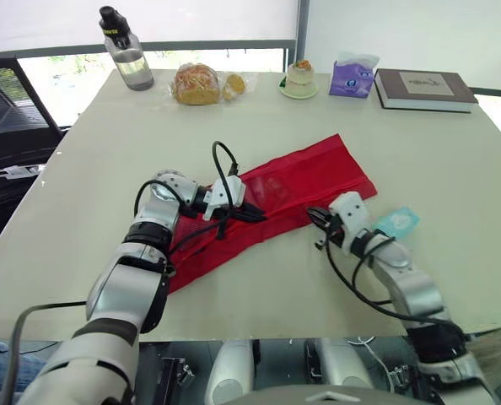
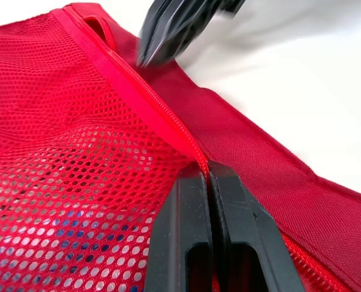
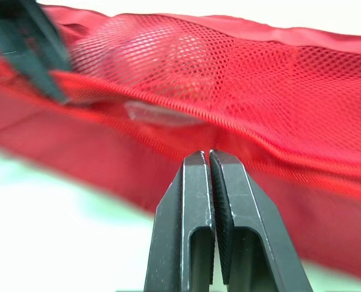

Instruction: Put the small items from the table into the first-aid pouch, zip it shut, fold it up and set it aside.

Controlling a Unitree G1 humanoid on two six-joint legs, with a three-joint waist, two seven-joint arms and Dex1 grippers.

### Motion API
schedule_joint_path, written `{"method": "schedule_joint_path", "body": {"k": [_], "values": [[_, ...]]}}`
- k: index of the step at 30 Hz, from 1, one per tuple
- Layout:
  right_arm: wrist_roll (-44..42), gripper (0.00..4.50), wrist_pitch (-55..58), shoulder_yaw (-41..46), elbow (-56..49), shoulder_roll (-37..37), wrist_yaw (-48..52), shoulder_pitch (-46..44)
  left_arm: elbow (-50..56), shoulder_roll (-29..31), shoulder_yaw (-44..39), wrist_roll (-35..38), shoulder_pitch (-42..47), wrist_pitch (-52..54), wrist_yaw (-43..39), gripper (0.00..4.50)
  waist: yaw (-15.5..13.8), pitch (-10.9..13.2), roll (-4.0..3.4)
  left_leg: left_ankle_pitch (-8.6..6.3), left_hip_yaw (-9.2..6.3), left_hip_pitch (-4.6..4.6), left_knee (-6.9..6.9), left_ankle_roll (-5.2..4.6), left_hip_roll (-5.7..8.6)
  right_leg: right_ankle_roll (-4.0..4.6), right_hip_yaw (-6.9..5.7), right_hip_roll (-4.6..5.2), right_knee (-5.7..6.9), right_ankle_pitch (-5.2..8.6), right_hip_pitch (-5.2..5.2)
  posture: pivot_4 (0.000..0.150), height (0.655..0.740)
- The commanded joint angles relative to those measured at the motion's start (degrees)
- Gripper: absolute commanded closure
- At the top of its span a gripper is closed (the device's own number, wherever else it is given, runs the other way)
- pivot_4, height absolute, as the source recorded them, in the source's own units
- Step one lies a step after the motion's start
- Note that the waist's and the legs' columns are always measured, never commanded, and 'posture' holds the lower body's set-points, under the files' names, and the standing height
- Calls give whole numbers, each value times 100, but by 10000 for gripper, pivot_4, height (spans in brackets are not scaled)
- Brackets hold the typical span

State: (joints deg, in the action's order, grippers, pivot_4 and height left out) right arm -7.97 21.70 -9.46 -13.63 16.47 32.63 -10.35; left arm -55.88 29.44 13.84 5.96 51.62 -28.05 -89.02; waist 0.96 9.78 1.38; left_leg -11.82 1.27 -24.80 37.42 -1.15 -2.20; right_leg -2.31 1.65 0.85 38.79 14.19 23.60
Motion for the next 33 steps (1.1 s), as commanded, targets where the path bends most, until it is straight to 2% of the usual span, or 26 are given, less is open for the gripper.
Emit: {"method": "schedule_joint_path", "body": {"k": [1,5,8,11,15,16,18,20,21,23,25,27,29,31,32,33], "values": [[-519,43653,-62,384,-675,240,324,222,81,349,410,530,158,-18,-348,45000,6,0,0,0,0,-1,-1,0,-2,0,0,-2,0,0,1,1500,7400],[-1444,43653,-655,1407,-946,689,1065,697,-231,841,947,656,444,-270,-348,45000,-21,1,2,0,-1,-3,-1,0,-2,0,-2,-2,-1,1,1,1500,7400],[-2227,43653,-360,2130,-1110,1232,1547,921,-482,1040,1105,701,658,-379,-348,45000,-26,2,1,0,4,-1,0,0,2,-2,2,2,-7,1,-2,1500,7400],[-2822,36550,34,2690,-1184,1850,1887,1105,-661,1142,1157,754,809,-437,-348,45000,-33,2,1,0,7,-1,3,0,2,-2,3,8,-10,1,-4,1500,7400],[-3308,16636,332,2997,-1377,2345,2153,1217,-777,1259,1146,758,883,-504,-348,45000,-27,2,2,0,2,-2,0,0,0,0,-1,2,-8,1,-3,1500,7400],[-3422,13977,411,3020,-1434,2393,2155,1221,-802,1263,1141,748,890,-523,-348,45000,-22,3,2,0,3,-2,0,0,0,0,0,2,-8,1,-2,1500,7400],[-3616,5933,513,3019,-1553,2425,2115,1197,-847,1234,1043,719,894,-509,-348,45000,-18,3,2,0,2,-2,0,0,0,0,0,2,-8,1,-2,1500,7400],[-3606,1968,489,2947,-1569,2378,1994,1123,-928,1151,835,574,924,-412,-338,45000,-22,3,2,0,2,-2,0,0,-1,-1,0,2,-8,1,-2,1500,7400],[-3584,1968,479,2907,-1558,2363,1956,1103,-941,1112,752,515,927,-376,-311,45000,-24,3,2,0,3,-2,0,0,0,-1,0,3,-8,1,-2,1500,7400],[-3558,0,465,2852,-1562,2340,1914,1096,-872,1052,602,474,893,-198,-288,38813,-35,3,3,0,4,-3,1,0,1,-1,0,3,-9,1,-2,1500,7400],[-3599,0,479,2845,-1608,2330,1865,1098,-695,1032,492,485,816,-71,-333,32900,-40,3,3,0,3,-5,1,0,2,-4,0,5,-10,3,-2,1500,7400],[-3661,0,506,2875,-1659,2351,1858,1117,-577,968,288,497,791,-22,-252,23733,-40,3,3,0,4,-6,1,0,2,-3,0,6,-12,2,-2,1500,7400],[-3681,0,505,2911,-1675,2386,1884,1155,-434,900,125,509,775,69,-153,18544,-41,3,3,0,4,-6,1,0,2,-2,0,7,-12,1,-3,1500,7400],[-3666,0,486,2934,-1668,2417,1911,1192,-244,815,2,573,742,243,-115,11435,-34,3,3,0,4,-6,2,0,3,-2,1,7,-11,1,-3,1500,7400],[-3656,0,469,2965,-1646,2446,1931,1204,7,701,-98,666,682,484,-88,6175,-34,3,3,0,4,-4,2,0,3,-2,1,6,-10,1,-3,1500,7400],[-3633,0,439,3022,-1612,2468,1926,1197,341,516,-121,688,587,662,121,4492,-33,3,3,0,4,-4,2,0,3,-2,1,6,-10,1,-3,1500,7400]]}}
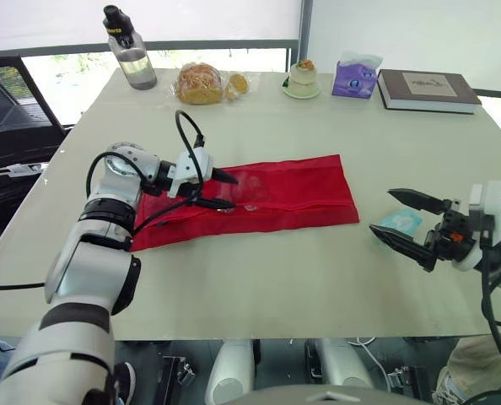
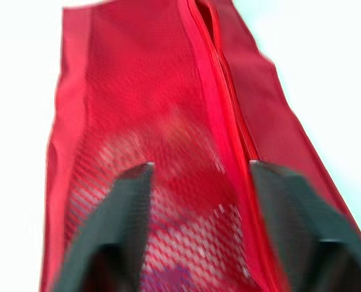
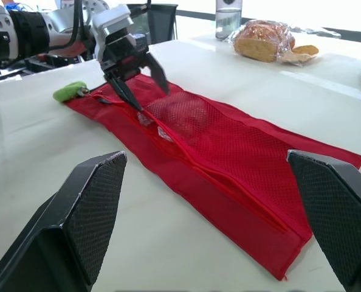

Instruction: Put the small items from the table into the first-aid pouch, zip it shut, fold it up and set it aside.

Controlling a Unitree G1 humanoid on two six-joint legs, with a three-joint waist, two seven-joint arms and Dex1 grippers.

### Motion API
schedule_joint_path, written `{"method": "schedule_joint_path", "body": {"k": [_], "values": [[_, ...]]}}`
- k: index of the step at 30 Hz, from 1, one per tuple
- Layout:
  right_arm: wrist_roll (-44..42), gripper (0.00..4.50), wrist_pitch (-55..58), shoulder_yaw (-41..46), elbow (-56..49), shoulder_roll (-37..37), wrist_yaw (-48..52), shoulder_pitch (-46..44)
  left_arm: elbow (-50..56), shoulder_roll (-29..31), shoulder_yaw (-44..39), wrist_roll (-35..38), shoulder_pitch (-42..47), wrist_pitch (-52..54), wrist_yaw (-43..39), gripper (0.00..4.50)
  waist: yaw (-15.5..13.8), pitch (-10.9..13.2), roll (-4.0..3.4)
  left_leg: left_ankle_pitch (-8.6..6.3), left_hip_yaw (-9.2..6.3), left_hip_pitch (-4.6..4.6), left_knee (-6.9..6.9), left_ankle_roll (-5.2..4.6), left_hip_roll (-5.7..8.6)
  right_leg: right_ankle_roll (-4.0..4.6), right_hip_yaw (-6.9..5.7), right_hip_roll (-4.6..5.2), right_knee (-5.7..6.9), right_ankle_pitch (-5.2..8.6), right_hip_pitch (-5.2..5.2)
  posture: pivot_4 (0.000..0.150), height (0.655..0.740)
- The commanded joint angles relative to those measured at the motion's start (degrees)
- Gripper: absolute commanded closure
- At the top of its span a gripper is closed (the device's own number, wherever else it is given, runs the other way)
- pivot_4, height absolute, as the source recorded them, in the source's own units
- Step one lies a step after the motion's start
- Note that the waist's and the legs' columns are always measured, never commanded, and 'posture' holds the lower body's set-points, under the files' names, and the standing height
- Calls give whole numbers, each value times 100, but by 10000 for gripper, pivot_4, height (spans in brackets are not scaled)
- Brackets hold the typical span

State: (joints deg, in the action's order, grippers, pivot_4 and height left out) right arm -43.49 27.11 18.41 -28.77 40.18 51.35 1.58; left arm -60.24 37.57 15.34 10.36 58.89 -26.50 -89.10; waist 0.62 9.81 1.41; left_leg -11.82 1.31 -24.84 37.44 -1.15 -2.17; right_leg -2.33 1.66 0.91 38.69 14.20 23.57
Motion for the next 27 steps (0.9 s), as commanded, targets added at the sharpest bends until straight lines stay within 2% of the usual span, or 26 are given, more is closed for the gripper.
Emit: {"method": "schedule_joint_path", "body": {"k": [1,2,5,11,20,26,27], "values": [[-65,0,-125,284,-70,114,44,-4,1062,-480,-280,209,-221,662,376,1754,-4,0,0,0,0,0,0,0,0,0,0,0,-1,0,0,1500,7400],[-64,0,-130,324,-60,126,26,1,1327,-665,-260,78,-303,807,704,399,-61,0,0,0,0,0,0,0,-2,1,1,2,0,-1,0,1500,7400],[-76,0,-131,421,-66,160,25,85,1881,-1121,15,-542,-517,982,1434,399,-66,1,2,0,-1,-2,9,0,4,-3,3,6,-2,-2,-5,1500,7400],[-108,0,-74,580,-253,230,-69,285,1379,-2167,257,-1316,-260,1417,2833,399,-62,1,2,0,-2,1,9,0,5,-14,3,0,3,5,-6,1500,7400],[-93,0,-66,786,-496,252,-245,548,210,-2596,548,-2110,257,1213,3562,399,-2,1,2,0,-4,4,0,0,4,-20,5,-6,2,10,-4,1500,7400],[-146,0,-133,1129,-636,260,-201,907,150,-2686,500,-2210,265,1064,3640,399,-13,0,2,0,0,4,1,0,7,-21,8,-1,0,10,-5,1500,7400],[-164,0,-152,1164,-632,249,-179,933,167,-2726,452,-2151,229,1105,3574,2723,-13,0,2,0,0,4,1,0,7,-21,8,-1,0,10,-5,1500,7400]]}}
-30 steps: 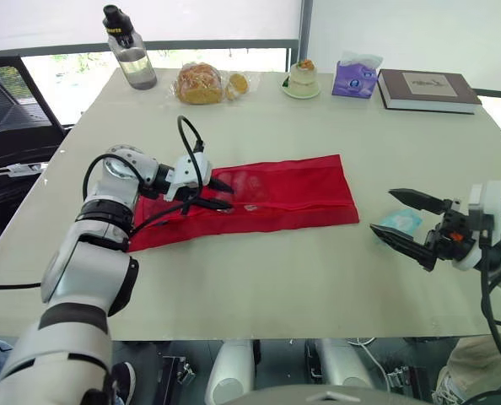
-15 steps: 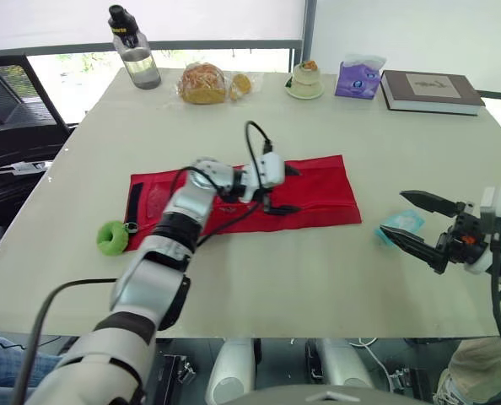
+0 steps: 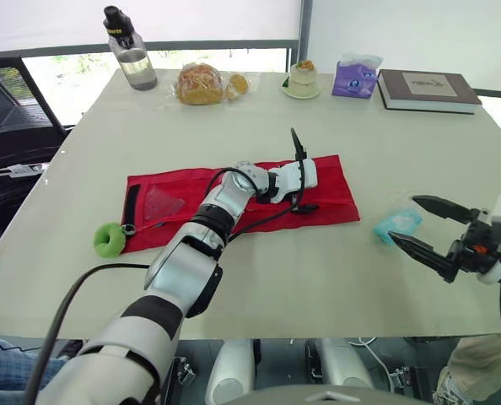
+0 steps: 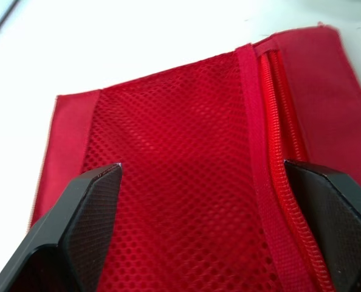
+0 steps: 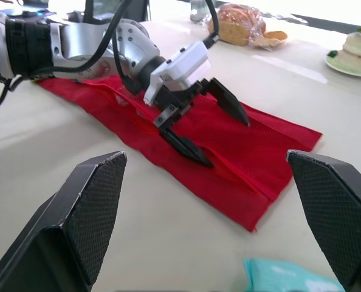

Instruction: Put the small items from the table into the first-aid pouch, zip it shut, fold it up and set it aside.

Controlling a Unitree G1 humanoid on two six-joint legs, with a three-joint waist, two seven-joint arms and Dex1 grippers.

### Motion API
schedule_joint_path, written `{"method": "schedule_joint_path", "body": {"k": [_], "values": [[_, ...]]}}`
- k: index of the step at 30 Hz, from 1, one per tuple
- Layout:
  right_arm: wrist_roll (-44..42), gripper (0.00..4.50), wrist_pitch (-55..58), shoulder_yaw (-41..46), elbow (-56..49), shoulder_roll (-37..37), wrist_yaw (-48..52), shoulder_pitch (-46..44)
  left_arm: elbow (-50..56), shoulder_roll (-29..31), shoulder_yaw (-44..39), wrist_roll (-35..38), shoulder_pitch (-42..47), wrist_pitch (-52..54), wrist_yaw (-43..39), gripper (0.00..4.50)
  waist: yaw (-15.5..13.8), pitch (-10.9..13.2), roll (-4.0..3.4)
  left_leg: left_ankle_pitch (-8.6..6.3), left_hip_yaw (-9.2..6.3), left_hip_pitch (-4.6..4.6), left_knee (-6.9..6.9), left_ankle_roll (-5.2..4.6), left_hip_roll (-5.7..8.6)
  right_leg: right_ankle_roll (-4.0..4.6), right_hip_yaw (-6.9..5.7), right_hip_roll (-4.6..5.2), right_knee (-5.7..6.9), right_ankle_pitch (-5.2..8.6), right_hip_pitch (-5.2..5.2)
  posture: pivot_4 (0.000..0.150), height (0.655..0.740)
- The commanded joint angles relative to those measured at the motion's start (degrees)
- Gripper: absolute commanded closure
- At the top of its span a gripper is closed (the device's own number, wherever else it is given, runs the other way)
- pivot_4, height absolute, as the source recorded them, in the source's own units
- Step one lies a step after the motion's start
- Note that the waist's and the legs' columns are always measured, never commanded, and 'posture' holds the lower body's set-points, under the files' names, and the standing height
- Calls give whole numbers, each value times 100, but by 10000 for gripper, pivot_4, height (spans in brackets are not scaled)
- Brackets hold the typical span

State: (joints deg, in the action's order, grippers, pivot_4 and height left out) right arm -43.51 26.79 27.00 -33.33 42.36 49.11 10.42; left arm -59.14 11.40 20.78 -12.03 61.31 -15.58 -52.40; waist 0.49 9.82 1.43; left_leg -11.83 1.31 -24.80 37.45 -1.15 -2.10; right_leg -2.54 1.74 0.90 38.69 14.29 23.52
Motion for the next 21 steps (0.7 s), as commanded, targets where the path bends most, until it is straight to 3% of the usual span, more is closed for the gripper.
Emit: {"method": "schedule_joint_path", "body": {"k": [1,5,6,10,21], "values": [[-179,0,-141,321,-167,17,69,62,74,-123,-85,79,-55,13,-130,5733,2,0,0,0,0,0,0,0,0,0,0,0,0,0,0,1500,7400],[-135,0,-207,265,-69,27,142,43,225,-98,-108,68,-159,31,-231,23503,8,0,0,0,-1,0,0,0,0,0,-1,-1,0,0,0,1500,7400],[-133,0,-216,261,-66,22,136,39,275,-84,-114,67,-173,40,-251,29682,8,0,0,0,-1,0,0,0,0,0,-1,-1,1,0,0,1500,7400],[-115,0,-220,171,-48,-13,118,12,447,-11,-113,37,-234,92,-287,44606,10,0,0,0,-1,0,0,0,0,1,0,-1,1,0,0,1500,7400],[21,0,-280,308,52,33,114,100,1812,-73,125,171,-734,362,-868,44606,5,0,-1,0,0,0,0,0,-1,7,1,0,0,-4,0,1500,7400]]}}
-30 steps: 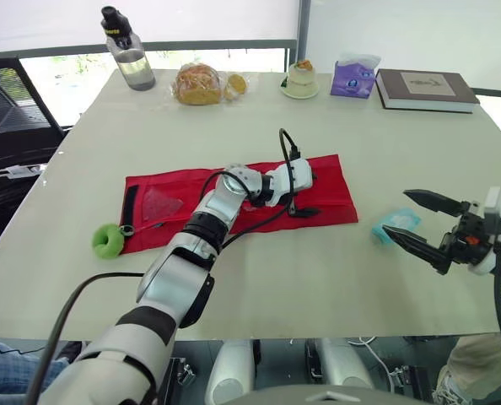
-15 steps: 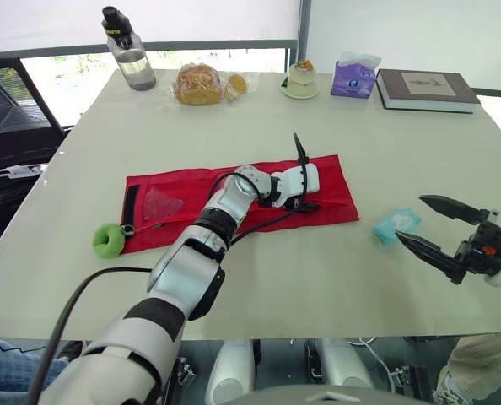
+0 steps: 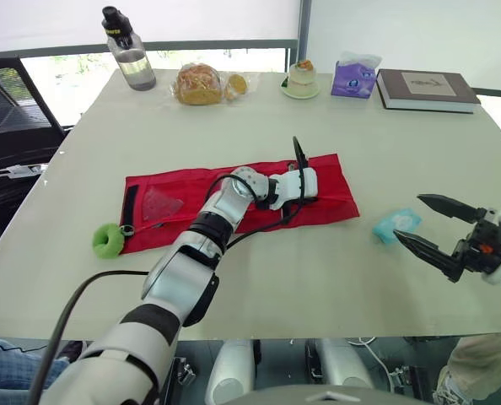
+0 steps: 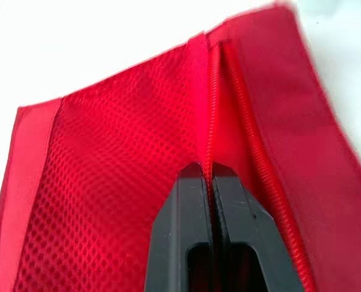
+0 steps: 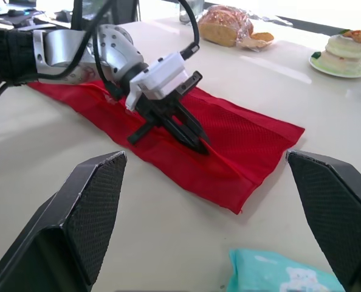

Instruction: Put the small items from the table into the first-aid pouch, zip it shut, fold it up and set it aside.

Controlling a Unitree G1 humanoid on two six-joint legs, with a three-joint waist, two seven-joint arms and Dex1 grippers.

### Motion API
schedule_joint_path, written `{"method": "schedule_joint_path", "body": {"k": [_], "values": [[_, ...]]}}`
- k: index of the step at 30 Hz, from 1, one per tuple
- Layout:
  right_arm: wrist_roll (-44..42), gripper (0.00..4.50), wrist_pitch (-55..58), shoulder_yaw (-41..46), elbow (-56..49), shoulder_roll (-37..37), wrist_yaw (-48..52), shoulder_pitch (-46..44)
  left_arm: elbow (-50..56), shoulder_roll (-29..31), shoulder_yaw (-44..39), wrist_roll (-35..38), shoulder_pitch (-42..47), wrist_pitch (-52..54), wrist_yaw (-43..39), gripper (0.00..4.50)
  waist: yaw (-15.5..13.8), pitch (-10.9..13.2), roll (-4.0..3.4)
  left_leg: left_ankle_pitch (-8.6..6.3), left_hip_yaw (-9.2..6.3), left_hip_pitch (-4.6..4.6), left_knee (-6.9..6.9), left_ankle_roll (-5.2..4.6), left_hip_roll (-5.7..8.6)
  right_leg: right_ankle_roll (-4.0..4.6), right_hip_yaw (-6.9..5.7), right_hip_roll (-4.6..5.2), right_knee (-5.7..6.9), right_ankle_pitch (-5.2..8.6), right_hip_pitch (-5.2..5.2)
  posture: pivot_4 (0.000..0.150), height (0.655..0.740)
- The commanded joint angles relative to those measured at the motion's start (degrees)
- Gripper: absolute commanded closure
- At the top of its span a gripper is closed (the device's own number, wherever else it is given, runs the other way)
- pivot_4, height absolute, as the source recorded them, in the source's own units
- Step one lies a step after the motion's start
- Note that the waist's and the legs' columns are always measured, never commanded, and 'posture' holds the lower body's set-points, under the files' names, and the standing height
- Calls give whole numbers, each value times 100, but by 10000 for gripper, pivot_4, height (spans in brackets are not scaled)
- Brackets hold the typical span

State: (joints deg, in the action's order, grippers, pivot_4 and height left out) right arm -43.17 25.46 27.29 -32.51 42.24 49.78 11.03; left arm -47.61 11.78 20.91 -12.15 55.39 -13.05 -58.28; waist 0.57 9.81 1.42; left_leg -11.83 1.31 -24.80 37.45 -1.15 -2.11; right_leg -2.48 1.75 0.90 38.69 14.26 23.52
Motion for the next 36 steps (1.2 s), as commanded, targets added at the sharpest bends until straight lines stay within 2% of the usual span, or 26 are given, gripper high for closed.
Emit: {"method": "schedule_joint_path", "body": {"k": [1,5,8,18,26,30,36], "values": [[-13,0,-152,320,-21,59,59,62,882,-131,153,201,-241,200,-381,44606,-5,0,0,0,-1,0,0,0,0,4,0,0,0,-2,0,1500,7400],[-2,0,-179,513,-9,92,112,246,1687,-135,320,251,-637,576,-683,44606,-19,0,-1,0,-1,0,0,0,0,13,1,1,0,-7,0,1500,7400],[-48,0,-219,831,70,135,252,416,1766,-140,321,199,-703,702,-599,44606,-26,0,-1,0,-2,1,0,0,0,12,1,1,0,-7,0,1500,7400],[-224,0,-148,2598,547,632,1376,1364,501,-302,55,186,-159,568,70,44606,-48,-2,-4,0,-1,4,1,0,2,-9,2,0,-4,5,-2,1500,7400],[-104,0,-111,3702,1341,1116,2099,1692,18,-250,-54,227,84,295,113,44606,-11,-2,-3,0,-1,2,-2,0,0,-8,1,-1,-9,6,-2,1500,7400],[-20,0,-125,3689,1542,1250,2200,1601,23,-290,-77,220,65,272,86,44606,-11,-1,-2,0,-1,3,-3,0,0,-9,2,0,-11,6,-2,1500,7400],[745,0,-570,2114,1542,973,1469,877,96,-331,-93,227,16,328,88,44606,11,-1,-2,-1,-1,2,-2,0,1,-9,2,-1,-12,6,-3,1500,7400]]}}
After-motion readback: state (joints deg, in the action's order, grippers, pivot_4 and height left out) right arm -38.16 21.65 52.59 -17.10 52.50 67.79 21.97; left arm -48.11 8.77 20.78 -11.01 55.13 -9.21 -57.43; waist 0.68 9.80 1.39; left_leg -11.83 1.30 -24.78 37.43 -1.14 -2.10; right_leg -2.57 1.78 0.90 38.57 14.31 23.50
